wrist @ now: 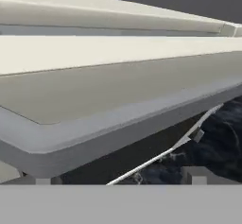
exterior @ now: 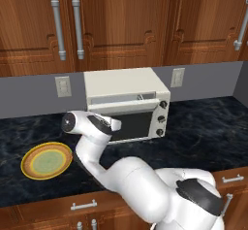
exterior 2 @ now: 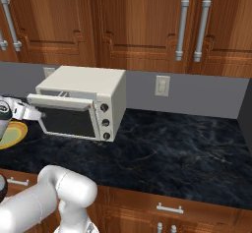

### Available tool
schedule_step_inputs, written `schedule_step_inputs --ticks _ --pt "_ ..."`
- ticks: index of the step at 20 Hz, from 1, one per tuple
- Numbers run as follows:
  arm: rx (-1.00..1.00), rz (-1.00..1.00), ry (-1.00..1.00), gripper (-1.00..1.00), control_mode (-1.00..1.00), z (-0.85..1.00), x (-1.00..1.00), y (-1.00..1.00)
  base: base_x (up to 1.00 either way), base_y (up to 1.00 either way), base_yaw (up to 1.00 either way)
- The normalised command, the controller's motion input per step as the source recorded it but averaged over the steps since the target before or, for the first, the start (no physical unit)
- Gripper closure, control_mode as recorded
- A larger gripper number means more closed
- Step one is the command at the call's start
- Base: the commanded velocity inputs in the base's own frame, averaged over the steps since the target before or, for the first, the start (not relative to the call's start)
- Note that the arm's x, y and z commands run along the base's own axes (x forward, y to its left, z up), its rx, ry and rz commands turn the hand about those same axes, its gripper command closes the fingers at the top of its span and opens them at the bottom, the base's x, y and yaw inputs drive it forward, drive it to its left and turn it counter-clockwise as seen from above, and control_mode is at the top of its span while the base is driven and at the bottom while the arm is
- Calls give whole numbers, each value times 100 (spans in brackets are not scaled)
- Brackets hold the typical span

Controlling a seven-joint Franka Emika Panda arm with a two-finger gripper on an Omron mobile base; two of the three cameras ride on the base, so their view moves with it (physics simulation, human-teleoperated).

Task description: Pull the toaster oven rack outwards. Pick up the baguette from the plate and place it on the toaster oven rack. Close the toaster oven door fully and set the temperature to the lowest setting.

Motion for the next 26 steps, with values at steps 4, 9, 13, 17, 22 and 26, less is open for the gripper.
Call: schedule_step_inputs --ticks 4,9,13,17,22,26 --pt "1 22 0 -100 -100 20 43 -99 0 0 0" --pt "0 16 0 -100 -100 36 16 -83 0 0 0" --pt "0 14 0 -100 -100 50 2 -75 0 0 0" --pt "0 10 0 -100 -100 58 0 -68 0 0 0" --pt "0 4 3 -100 -100 58 0 -71 0 0 0" --pt "0 1 8 -100 -100 50 8 -74 0 0 0"
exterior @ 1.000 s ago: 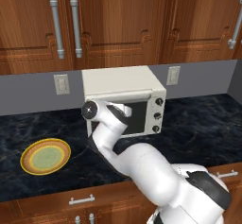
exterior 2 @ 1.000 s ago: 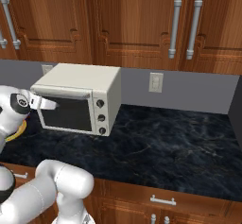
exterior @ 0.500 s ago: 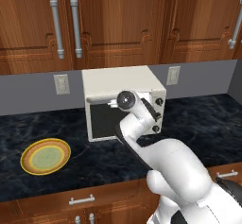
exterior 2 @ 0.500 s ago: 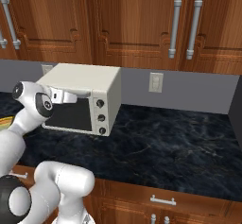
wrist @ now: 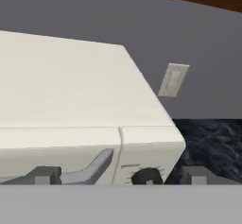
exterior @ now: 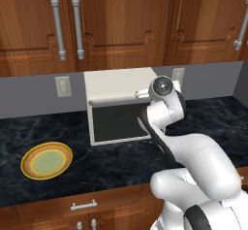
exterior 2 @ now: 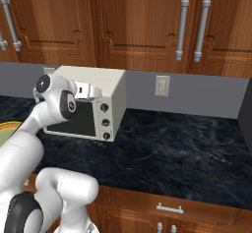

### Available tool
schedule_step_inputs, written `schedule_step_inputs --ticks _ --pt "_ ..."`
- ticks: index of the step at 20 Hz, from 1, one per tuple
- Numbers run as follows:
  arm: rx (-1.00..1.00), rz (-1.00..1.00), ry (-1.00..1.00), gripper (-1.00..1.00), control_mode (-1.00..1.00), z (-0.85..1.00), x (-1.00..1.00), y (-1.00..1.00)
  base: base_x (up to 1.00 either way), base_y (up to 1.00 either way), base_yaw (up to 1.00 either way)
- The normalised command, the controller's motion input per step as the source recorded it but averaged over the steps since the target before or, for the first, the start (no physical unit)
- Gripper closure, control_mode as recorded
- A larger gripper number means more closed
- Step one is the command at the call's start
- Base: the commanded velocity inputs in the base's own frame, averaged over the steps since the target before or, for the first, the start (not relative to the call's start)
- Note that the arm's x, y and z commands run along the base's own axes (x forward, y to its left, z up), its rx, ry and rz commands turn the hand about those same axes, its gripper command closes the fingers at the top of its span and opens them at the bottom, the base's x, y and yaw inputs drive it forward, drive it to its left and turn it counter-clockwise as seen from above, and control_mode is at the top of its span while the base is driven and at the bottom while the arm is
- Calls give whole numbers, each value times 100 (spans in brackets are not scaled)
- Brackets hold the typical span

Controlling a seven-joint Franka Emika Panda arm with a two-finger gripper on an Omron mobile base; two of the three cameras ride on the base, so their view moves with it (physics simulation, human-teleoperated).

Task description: Pull the toaster oven rack outwards. Pick up the baguette from the plate and place it on the toaster oven rack. Close the toaster oven door fully and set the temperature to the lowest setting.

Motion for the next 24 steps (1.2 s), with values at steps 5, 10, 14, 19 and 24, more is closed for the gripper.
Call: schedule_step_inputs --ticks 5,10,14,19,24 --pt "0 0 8 -100 -100 53 1 -84 0 0 0" --pt "5 0 12 -100 -100 30 -23 -83 0 0 0" --pt "19 0 1 -100 -100 0 -71 -55 0 0 0" --pt "35 0 -7 -100 -100 -7 -99 -53 0 0 0" --pt "36 -2 -9 -100 -100 -1 -92 -21 0 0 0"
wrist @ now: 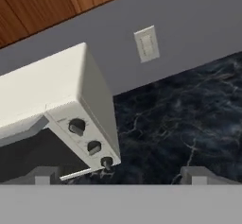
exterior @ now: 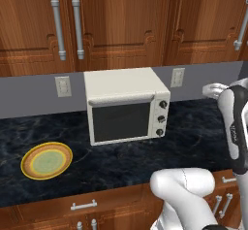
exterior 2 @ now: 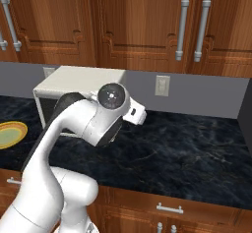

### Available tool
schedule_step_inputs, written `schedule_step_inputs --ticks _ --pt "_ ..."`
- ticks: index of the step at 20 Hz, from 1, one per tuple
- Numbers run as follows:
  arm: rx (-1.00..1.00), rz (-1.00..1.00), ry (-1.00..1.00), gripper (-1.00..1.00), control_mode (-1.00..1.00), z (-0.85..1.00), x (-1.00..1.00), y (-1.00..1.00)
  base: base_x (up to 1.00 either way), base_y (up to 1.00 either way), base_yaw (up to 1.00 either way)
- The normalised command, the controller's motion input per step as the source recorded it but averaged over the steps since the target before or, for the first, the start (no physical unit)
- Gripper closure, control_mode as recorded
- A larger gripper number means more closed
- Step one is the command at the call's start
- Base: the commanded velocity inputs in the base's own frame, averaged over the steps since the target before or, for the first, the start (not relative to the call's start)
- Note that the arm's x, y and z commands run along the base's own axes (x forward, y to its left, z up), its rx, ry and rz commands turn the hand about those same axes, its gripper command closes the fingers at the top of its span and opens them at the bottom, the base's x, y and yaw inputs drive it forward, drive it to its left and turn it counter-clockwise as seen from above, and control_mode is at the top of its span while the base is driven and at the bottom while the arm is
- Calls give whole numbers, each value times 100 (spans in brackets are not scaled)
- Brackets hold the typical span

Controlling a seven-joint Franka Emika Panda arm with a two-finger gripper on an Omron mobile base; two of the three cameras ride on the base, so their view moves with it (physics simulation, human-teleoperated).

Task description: Pull the toaster oven rack outwards. Pick up the baguette from the plate and place it on the toaster oven rack. Close the toaster oven door fully and set the temperature to the lowest setting.

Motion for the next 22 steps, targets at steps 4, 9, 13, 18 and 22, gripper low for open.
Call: schedule_step_inputs --ticks 4,9,13,18,22 --pt "24 0 -6 -100 -100 0 -61 -1 0 0 0" --pt "18 0 -1 -100 -100 0 -34 0 0 0 0" --pt "12 1 0 -100 -100 4 -13 0 0 0 0" --pt "16 5 2 -100 -100 10 -7 0 0 0 0" --pt "19 4 2 -100 -100 6 -12 2 0 0 0"
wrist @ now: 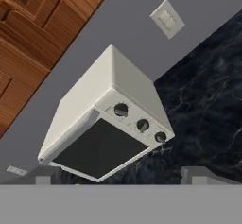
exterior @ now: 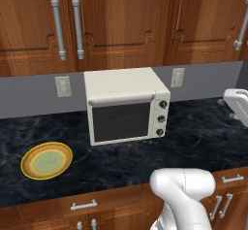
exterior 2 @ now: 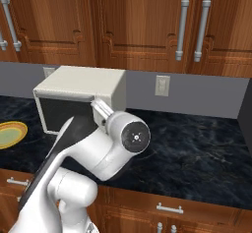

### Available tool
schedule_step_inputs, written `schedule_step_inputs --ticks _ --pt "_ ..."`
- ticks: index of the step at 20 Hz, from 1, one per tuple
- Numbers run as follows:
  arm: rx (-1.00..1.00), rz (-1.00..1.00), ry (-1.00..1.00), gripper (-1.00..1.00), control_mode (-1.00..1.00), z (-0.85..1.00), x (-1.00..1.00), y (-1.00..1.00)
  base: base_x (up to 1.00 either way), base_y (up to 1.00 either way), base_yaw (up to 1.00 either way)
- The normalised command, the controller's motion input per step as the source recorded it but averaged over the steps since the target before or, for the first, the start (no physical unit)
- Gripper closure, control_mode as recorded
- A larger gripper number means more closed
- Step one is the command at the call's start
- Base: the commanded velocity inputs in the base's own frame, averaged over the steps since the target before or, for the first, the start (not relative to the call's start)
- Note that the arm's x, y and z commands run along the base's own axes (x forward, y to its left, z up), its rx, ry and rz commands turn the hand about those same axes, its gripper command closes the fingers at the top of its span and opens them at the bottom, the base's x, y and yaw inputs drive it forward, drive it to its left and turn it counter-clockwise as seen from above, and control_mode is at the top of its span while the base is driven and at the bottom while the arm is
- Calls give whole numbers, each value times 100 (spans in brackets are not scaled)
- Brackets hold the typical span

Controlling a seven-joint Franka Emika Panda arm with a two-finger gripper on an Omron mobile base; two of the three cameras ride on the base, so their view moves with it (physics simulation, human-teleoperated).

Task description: Pull the toaster oven rack outwards. Pick up the baguette from the plate and place it on the toaster oven rack. Close the toaster oven door fully and set the temperature to the lowest setting.

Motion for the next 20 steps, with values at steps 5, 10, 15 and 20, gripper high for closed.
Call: schedule_step_inputs --ticks 5,10,15,20 --pt "14 1 9 -100 -100 0 -2 2 0 0 0" --pt "11 0 1 -100 -100 0 -10 0 0 0 0" --pt "7 0 -2 -100 -100 -4 -22 0 0 0 0" --pt "18 0 -7 -100 -100 -3 -31 0 0 0 0"
